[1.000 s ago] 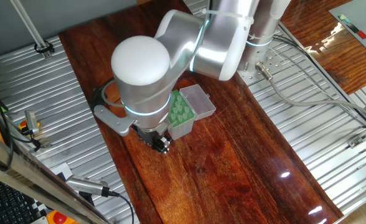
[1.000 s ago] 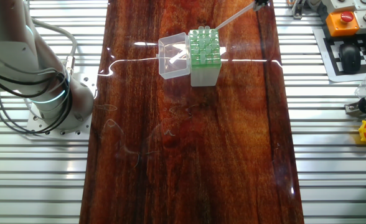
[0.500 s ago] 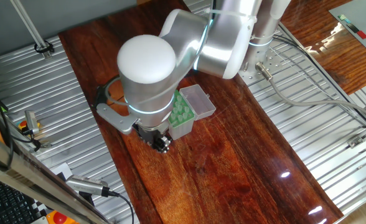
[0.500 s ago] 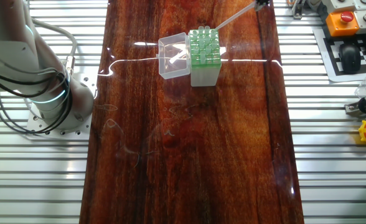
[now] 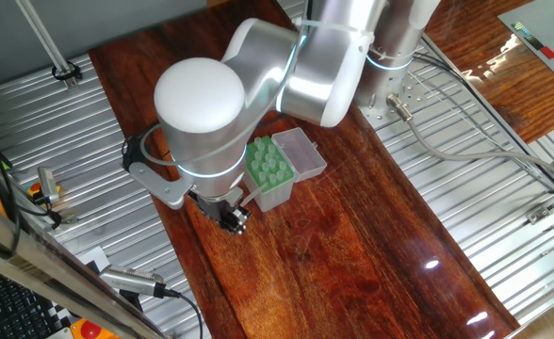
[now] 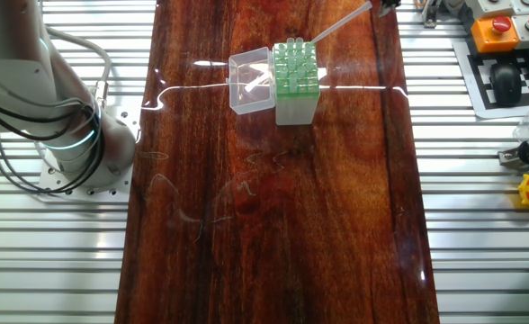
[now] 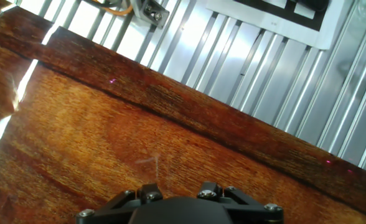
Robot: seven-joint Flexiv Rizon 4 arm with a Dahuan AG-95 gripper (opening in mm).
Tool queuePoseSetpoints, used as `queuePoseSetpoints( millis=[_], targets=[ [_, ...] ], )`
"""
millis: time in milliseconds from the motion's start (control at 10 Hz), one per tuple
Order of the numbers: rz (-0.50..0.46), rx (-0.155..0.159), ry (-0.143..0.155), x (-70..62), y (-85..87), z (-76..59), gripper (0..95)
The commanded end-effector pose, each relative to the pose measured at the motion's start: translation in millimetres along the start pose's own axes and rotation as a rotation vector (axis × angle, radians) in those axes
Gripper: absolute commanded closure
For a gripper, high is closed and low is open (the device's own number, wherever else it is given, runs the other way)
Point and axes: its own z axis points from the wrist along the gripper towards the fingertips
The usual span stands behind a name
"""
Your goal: Insert a large pipette tip into the holder for large pipette tips
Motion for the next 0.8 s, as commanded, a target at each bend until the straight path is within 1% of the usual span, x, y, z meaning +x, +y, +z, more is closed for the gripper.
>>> queuePoseSetpoints(
  millis=[100, 500, 800],
  targets=[
    [0.004, -0.007, 0.006, 0.8, 2.6, -0.3, 57.0],
    [0.007, -0.004, 0.002, 8.0, 7.6, 2.0, 57.0],
    [0.007, 0.000, 0.003, 8.0, 7.3, 2.3, 57.0]
  ],
)
